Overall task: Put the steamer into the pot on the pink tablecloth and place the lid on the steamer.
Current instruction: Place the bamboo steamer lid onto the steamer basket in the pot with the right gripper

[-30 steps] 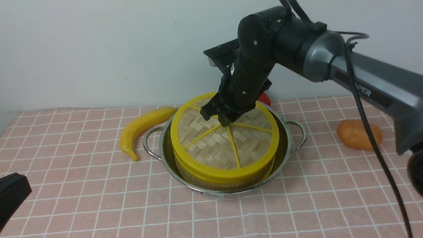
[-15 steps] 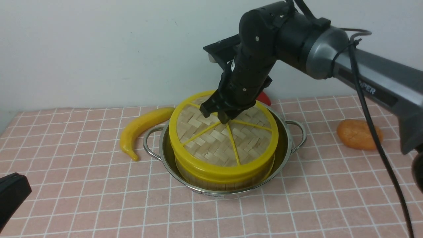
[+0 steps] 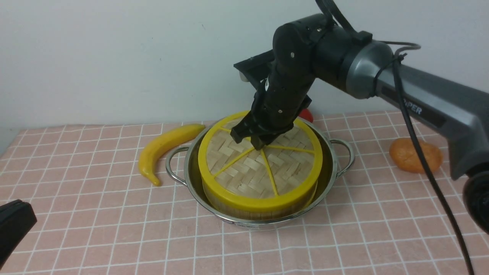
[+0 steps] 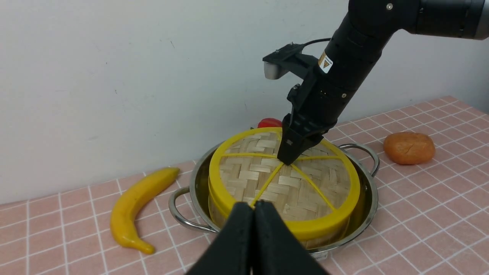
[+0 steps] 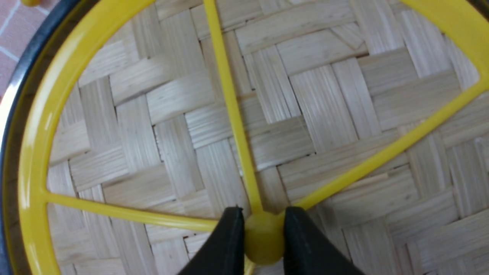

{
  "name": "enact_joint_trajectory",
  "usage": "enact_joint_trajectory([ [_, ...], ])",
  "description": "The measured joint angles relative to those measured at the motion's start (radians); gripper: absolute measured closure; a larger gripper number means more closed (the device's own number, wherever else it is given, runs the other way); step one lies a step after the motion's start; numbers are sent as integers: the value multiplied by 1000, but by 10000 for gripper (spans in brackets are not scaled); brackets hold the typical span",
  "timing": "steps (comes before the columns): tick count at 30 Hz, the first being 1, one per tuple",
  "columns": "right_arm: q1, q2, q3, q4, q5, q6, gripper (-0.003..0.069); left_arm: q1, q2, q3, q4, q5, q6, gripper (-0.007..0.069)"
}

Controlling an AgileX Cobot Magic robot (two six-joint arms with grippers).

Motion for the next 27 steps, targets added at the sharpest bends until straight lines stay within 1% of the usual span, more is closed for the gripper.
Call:
enact_joint_trajectory([
  [20,0,-1,-1,4,0,-7,513,0,0,0,0,0,0,632],
  [27,0,0,-40,-9,23,9,513,0,0,0,0,0,0,632],
])
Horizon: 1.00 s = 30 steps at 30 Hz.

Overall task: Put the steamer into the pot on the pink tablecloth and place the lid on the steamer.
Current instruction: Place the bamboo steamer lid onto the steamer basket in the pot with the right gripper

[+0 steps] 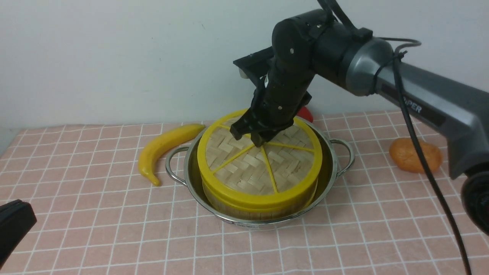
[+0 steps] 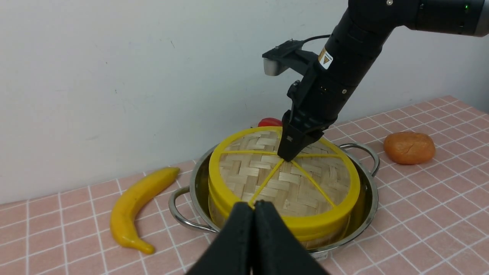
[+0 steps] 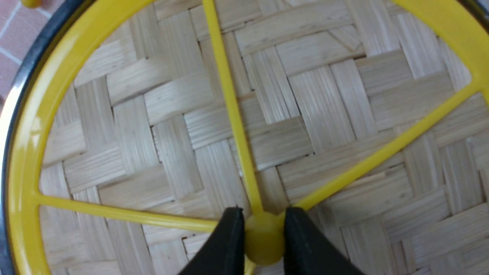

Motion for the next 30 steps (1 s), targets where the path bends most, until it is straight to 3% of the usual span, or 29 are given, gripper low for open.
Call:
enact_joint_trajectory([
  [25,0,25,-10,-6,-4,5,507,0,0,0,0,0,0,632],
  [30,0,-17,-10,28,-10,5,381,0,0,0,0,0,0,622],
])
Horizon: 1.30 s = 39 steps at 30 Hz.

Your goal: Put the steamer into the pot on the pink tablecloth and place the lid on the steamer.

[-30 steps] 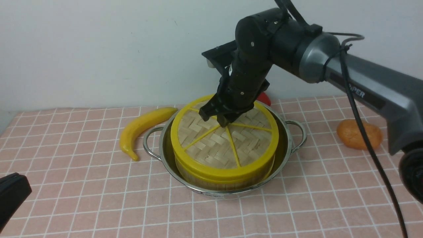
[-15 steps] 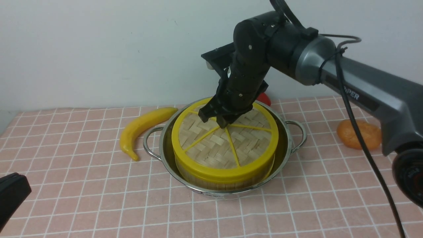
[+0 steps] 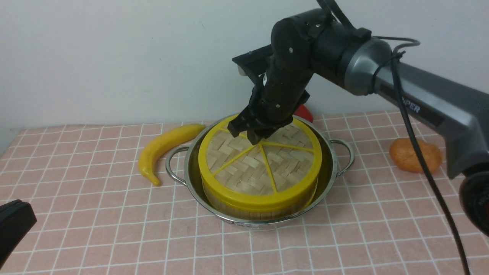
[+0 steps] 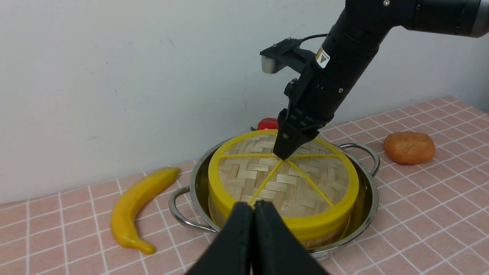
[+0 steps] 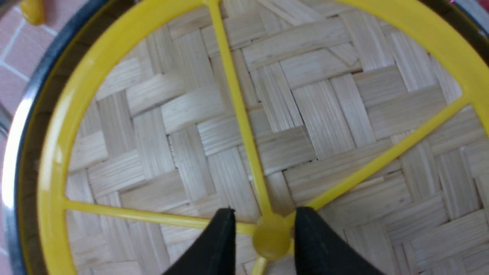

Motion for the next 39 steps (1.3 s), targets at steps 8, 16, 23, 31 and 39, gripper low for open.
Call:
enact_joint_trajectory([
  [8,0,-352,1,8,-13,-1,228,0,0,0,10,-5,0,583],
  [16,0,-877,238,-111,-28,-10,424,0,1,0,188,-73,-1,571],
  [23,0,-1287,858,-121,-365,-9,666,0,18,0,242,-84,-16,559],
  [31,0,-1493,1402,-135,-856,106,674,0,21,0,237,-83,-19,539],
  [39,0,-1524,1439,-135,-924,114,666,0,21,0,236,-83,-19,529],
])
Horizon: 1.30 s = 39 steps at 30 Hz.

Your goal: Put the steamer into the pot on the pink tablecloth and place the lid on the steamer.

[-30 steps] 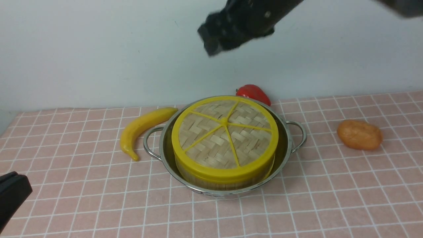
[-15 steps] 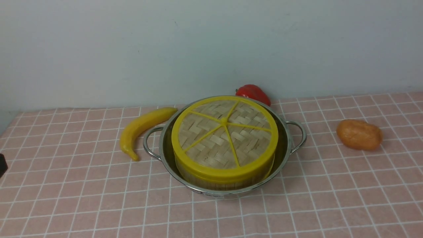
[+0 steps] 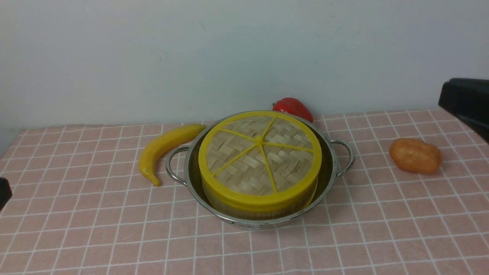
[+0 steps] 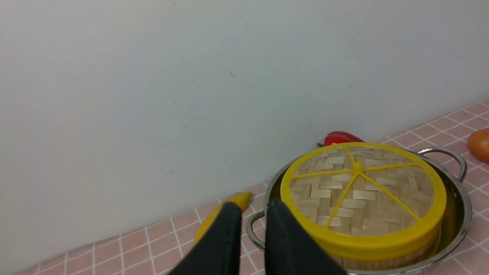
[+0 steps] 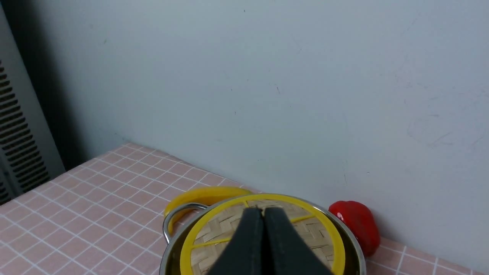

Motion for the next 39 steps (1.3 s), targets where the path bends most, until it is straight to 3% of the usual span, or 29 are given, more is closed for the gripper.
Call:
enact_joint_trajectory([
  [7,-5,-5,1,-64,7,-22,657,0,0,0,0,0,0,517],
  [10,-59,-31,1,-71,78,-27,652,0,0,0,0,0,0,510],
  [17,-389,-194,133,-53,182,-8,625,0,0,0,-1,0,0,496],
  [23,-540,-439,387,-49,100,-8,601,0,0,0,-3,0,0,487],
  [30,-589,-693,623,-41,60,-8,588,0,0,0,-3,0,0,478],
  [39,-593,-720,735,-33,-40,-11,564,0,0,0,-4,0,0,466],
])
